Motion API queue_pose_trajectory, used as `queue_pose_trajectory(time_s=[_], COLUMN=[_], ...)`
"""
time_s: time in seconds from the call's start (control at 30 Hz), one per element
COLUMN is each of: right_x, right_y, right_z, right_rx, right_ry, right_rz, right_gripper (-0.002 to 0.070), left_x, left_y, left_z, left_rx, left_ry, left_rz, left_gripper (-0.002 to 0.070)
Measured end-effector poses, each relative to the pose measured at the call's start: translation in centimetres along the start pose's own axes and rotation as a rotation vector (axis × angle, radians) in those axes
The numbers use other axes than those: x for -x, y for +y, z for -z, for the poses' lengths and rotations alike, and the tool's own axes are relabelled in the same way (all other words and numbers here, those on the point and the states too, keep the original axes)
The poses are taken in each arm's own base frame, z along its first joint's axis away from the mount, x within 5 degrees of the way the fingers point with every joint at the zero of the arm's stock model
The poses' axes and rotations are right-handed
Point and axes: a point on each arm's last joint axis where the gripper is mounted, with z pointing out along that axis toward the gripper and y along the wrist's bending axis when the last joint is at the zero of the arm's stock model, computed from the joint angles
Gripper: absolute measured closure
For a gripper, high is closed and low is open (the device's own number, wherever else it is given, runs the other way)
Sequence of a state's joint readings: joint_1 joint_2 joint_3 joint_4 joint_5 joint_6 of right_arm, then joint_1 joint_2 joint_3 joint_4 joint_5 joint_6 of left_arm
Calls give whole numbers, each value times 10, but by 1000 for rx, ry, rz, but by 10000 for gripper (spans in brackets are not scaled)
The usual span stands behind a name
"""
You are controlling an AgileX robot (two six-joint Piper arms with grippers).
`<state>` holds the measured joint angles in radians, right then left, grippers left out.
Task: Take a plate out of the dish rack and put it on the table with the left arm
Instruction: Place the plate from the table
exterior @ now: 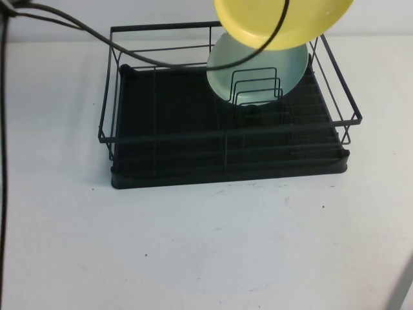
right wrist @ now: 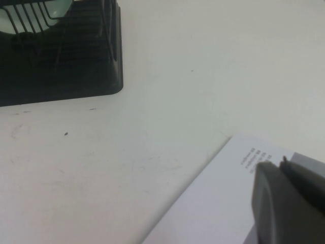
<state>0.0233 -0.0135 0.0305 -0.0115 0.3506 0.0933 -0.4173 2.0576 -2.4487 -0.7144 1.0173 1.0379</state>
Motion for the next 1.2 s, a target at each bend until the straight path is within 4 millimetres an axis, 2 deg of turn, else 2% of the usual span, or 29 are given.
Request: queue_pose_trajectory(time_s=[0.13,0.27,0.4,0.53,0.67,0.87,1.1,1.2], right_x=[0,0,0,0,0,0,0,0], right_y=[0,0,0,0,0,0,0,0], right_z=[0,0,0,0,0,0,0,0], right_rx=[0,0,0,0,0,0,0,0], right_ry=[0,0,0,0,0,0,0,0], right_rz=[0,0,0,0,0,0,0,0], right_gripper=[697,696,696,697,697,697,696,696], left_x=[7,14,16,7,-22,-90,-159,-178], left_y=[-4,-13,-16,-23,-43,-100,-163,-175], left_z=[28,47,59,63,63,69,68,62], left_rx=[-51,-85,-45,-44,-103,-267,-395,-366], left_ry=[54,120,172,232,348,542,604,543], left_rz=[125,203,263,368,454,549,779,852], left_gripper=[599,599,599,599,599,599,599,599])
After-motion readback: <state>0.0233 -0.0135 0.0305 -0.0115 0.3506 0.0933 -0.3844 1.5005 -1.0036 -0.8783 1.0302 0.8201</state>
